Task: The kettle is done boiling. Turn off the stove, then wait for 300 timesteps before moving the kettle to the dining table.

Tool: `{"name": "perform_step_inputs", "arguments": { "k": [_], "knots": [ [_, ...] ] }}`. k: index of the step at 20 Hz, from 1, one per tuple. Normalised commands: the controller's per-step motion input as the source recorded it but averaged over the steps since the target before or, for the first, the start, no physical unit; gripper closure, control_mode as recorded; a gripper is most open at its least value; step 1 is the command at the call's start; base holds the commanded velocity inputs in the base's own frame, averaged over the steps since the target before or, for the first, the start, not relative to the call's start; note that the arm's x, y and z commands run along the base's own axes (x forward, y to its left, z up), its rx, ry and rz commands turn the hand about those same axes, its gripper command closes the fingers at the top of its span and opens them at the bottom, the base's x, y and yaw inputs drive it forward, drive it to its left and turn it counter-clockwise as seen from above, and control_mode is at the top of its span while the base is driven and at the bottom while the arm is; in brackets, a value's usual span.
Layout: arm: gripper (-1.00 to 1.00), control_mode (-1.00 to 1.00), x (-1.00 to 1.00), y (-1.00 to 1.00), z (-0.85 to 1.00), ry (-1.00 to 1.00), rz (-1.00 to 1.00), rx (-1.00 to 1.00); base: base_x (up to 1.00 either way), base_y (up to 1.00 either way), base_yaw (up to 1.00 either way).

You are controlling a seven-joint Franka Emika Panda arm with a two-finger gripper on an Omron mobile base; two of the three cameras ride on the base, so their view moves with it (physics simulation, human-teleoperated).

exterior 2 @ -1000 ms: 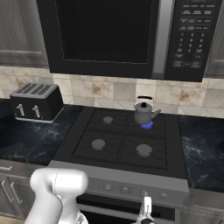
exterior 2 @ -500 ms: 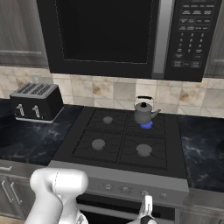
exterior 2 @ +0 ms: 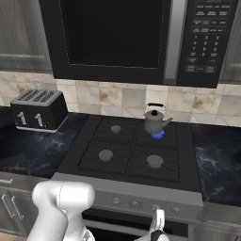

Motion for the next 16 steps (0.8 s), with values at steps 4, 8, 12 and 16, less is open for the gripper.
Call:
{"name": "perform_step_inputs", "arguments": {
  "k": [4, 8, 12, 16],
  "knots": [
    [-1.0, -1.0, 0.0, 0.0, 0.0, -0.06, 0.0, 0.0, 0.0, 0.0, 0.0],
    [-1.0, -1.0, 0.0, 0.0, 0.0, -0.08, 0.0, 0.0, 0.0, 0.0, 0.0],
    [-1.0, -1.0, 0.0, 0.0, 0.01, -0.06, 0.0, 0.0, 0.0, 0.0, 0.0],
    [-1.0, -1.0, 0.09, 0.0, 0.0, 0.0, 0.0, 0.0, 0.0, 0.0, 0.0]
  ]
}}
